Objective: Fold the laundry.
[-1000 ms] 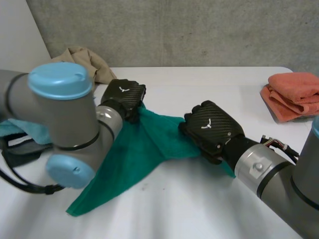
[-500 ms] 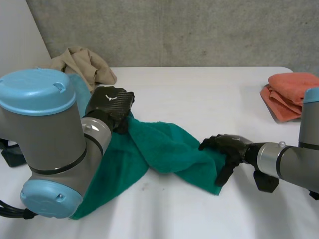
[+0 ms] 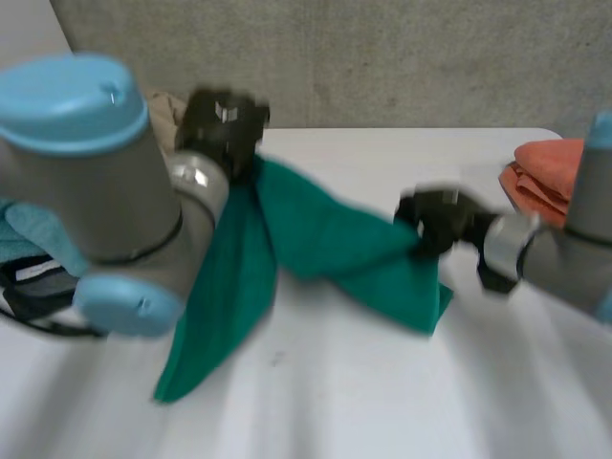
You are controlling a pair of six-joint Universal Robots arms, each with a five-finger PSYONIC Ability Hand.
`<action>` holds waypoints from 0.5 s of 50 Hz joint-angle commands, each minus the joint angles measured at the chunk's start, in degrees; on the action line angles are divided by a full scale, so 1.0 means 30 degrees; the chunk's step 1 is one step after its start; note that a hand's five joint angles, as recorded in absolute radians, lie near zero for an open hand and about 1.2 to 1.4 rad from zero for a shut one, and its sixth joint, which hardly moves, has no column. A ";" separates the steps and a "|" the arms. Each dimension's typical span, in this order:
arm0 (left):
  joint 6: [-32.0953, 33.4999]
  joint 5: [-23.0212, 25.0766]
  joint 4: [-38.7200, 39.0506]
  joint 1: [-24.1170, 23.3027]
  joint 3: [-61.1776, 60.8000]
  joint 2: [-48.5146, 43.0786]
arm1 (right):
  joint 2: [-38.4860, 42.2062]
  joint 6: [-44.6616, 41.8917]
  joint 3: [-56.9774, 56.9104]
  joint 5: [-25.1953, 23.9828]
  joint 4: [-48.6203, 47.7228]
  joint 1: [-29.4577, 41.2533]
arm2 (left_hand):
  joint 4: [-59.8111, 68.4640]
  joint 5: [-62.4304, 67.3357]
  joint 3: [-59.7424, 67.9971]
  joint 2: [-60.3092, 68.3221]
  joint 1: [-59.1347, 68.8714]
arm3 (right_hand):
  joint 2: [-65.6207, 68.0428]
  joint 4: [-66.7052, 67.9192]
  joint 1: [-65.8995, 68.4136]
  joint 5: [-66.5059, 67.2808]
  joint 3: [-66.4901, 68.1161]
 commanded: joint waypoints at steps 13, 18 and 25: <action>0.2543 0.0024 0.8724 0.0747 0.0864 -0.0153 | -0.3843 -0.3551 -0.1220 0.4662 -0.9797 0.2204 | 0.3758 0.5053 0.3940 0.3892 0.5572 | 0.4271 0.3965 0.8018 0.4459 0.4101; 0.2368 0.0025 0.8724 0.0747 -0.2916 -0.0093 | -0.3873 -0.3813 0.1739 0.4166 -0.9767 0.2320 | 0.3758 0.5053 0.3940 0.3892 0.5572 | 0.4271 0.3965 0.8018 0.4459 0.4101; 0.1694 -0.0150 0.8695 0.0572 -0.7723 -0.0737 | -0.2879 -0.6506 0.5403 0.3256 -0.9505 0.2906 | 0.2314 0.3609 0.2495 0.2448 0.4128 | 0.4271 0.3965 0.8018 0.4459 0.4101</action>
